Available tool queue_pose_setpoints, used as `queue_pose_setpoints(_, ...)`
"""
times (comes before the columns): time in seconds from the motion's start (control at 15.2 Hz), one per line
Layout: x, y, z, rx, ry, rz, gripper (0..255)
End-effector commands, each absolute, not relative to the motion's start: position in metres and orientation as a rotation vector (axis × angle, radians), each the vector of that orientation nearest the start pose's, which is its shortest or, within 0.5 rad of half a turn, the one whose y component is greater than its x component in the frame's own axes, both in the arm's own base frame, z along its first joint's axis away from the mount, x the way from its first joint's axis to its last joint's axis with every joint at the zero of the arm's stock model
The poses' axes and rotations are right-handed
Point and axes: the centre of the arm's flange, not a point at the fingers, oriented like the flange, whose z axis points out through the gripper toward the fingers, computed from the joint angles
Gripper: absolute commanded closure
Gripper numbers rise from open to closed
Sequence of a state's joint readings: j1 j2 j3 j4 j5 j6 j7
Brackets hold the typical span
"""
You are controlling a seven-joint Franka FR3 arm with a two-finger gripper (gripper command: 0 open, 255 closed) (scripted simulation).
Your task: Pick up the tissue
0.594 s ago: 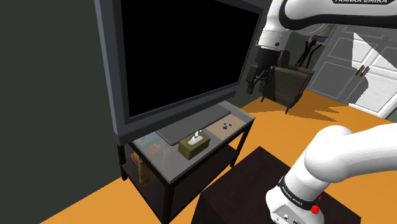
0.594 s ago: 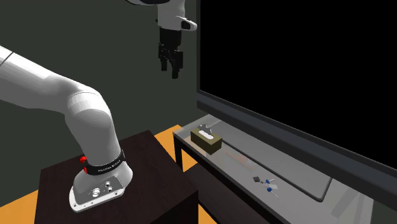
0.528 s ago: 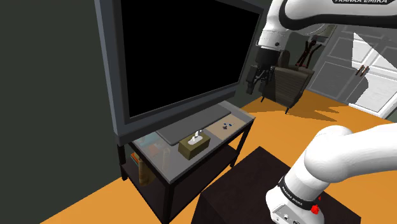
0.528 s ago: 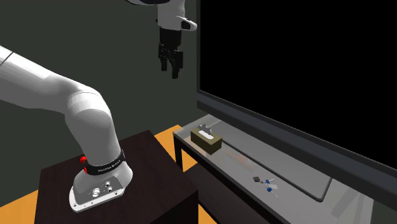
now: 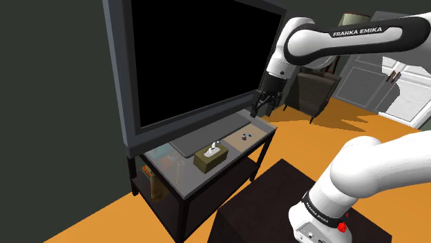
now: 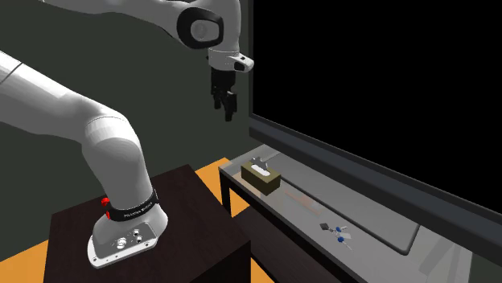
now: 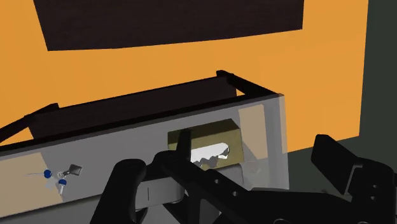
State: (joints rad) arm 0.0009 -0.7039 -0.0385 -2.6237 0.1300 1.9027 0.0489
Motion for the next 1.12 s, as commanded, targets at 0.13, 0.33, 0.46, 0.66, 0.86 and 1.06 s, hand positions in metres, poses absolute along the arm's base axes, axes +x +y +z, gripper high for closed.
queue_pose_setpoints(0.13,0.348,0.002,0.416,-2.952,0.264,-0.043,0)
queue_pose_setpoints(0.33,0.361,0.006,0.381,-2.923,0.322,-0.092,0)
queue_pose_setpoints(0.46,0.37,0.009,0.358,-2.903,0.361,-0.124,0)
queue_pose_setpoints(0.66,0.385,0.013,0.324,-2.87,0.418,-0.171,0)
queue_pose_setpoints(0.86,0.401,0.017,0.29,-2.836,0.474,-0.217,0)
queue_pose_setpoints(1.06,0.419,0.021,0.257,-2.8,0.529,-0.263,0)
